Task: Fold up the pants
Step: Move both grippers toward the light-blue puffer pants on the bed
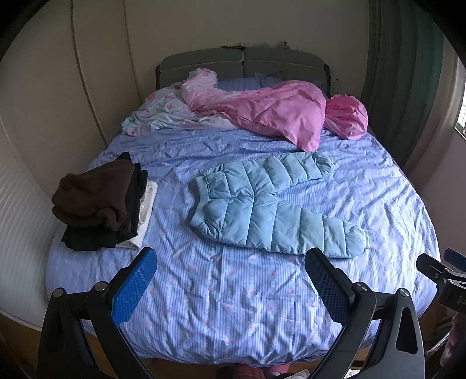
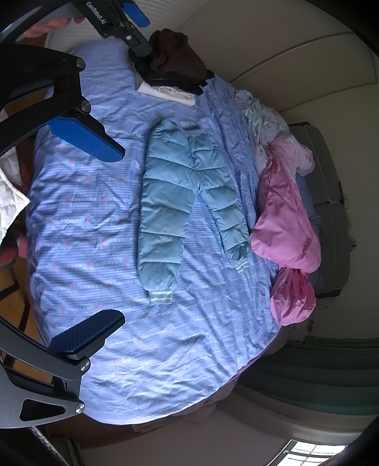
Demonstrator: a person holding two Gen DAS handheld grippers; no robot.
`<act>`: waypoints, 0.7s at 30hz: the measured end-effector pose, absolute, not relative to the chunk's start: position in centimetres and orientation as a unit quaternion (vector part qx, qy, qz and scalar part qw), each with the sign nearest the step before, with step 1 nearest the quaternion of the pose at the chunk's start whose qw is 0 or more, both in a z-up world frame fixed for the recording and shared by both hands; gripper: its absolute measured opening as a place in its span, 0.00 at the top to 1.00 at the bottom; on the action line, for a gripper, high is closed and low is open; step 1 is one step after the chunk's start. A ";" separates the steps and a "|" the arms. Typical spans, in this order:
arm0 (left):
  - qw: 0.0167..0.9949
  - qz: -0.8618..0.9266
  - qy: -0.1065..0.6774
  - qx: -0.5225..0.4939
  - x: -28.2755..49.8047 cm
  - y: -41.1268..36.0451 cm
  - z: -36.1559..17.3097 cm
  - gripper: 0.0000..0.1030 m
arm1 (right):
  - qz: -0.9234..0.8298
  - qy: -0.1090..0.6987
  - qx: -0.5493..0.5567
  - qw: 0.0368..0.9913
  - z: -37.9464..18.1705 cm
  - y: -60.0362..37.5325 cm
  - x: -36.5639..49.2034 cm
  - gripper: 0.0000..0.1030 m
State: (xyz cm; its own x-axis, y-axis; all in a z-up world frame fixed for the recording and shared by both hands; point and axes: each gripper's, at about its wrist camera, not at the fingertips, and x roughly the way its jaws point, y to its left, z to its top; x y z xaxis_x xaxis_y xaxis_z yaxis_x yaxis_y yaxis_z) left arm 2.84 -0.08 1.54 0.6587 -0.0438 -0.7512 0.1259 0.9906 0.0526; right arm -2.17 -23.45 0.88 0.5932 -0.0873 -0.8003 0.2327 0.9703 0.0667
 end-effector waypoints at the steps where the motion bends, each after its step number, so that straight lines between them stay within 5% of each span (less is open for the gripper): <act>1: 0.909 -0.049 0.412 0.051 3.0 -0.1 1.4 0.00 | -0.091 0.442 0.083 0.888 1.0 -23.5 -1.9 0.00; 21: 0.851 -0.087 0.517 0.024 13.9 6.1 -8.0 0.00 | -0.170 0.463 0.134 0.859 -6.6 -20.8 3.2 0.00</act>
State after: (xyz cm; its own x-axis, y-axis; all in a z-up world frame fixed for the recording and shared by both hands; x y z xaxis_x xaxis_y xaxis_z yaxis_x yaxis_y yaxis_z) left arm 13.93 6.08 -8.01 0.4495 -0.1230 -0.8848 0.1733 0.9837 -0.0487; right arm 3.17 -20.75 -6.65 0.5131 -0.1676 -0.8418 0.4161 0.9064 0.0732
